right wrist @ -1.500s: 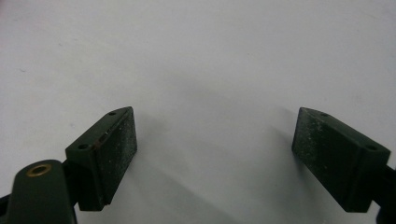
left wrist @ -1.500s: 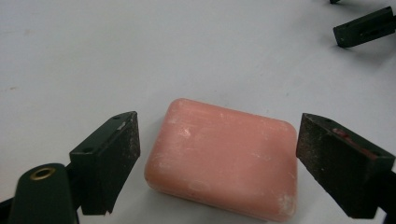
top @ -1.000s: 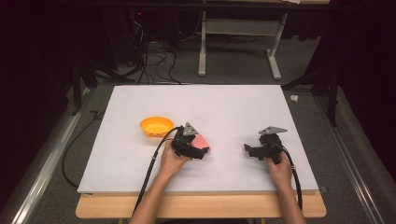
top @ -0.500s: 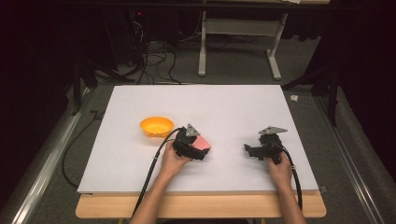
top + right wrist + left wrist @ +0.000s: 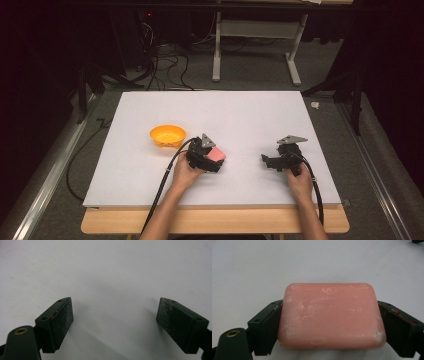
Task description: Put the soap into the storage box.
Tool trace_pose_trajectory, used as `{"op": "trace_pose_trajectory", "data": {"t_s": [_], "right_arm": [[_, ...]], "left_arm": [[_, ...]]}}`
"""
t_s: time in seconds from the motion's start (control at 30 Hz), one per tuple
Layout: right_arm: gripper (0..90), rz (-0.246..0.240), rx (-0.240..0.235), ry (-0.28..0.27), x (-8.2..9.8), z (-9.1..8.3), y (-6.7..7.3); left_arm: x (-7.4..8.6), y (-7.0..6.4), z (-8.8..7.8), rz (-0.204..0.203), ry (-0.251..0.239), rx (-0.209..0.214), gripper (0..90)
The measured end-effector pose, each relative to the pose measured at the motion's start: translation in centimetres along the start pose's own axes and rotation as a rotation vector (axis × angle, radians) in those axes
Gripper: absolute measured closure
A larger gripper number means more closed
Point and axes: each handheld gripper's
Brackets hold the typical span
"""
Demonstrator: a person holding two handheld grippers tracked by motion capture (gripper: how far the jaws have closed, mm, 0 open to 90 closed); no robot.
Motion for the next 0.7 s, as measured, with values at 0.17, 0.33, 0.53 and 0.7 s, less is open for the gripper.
{"op": "trace_pose_trajectory", "data": {"t_s": [0.17,0.33,0.53,0.7], "right_arm": [[14.6,-0.004,0.001,-0.001,0.0,0.01,-0.02],[14.6,-0.002,0.001,-0.001,0.01,0.01,-0.01],[14.6,-0.002,0.001,-0.001,0.01,0.01,-0.01],[14.6,-0.004,0.0,-0.001,0.0,0.01,-0.02]], "left_arm": [[0.12,-0.18,0.16,0.009,0.009,-0.015,13.2],[0.21,-0.08,0.19,0.003,0.006,-0.007,13.2],[0.26,-0.1,0.16,-0.009,0.003,-0.009,13.5],[-0.01,-0.26,0.12,-0.023,0.026,-0.023,13.6]]}}
Point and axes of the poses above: each handheld gripper's, and its own axes: z roughly forward along the jaws, x roughly out of its underside, y roughly to its left, and after that the axes turned 1 degree about y, right-handed
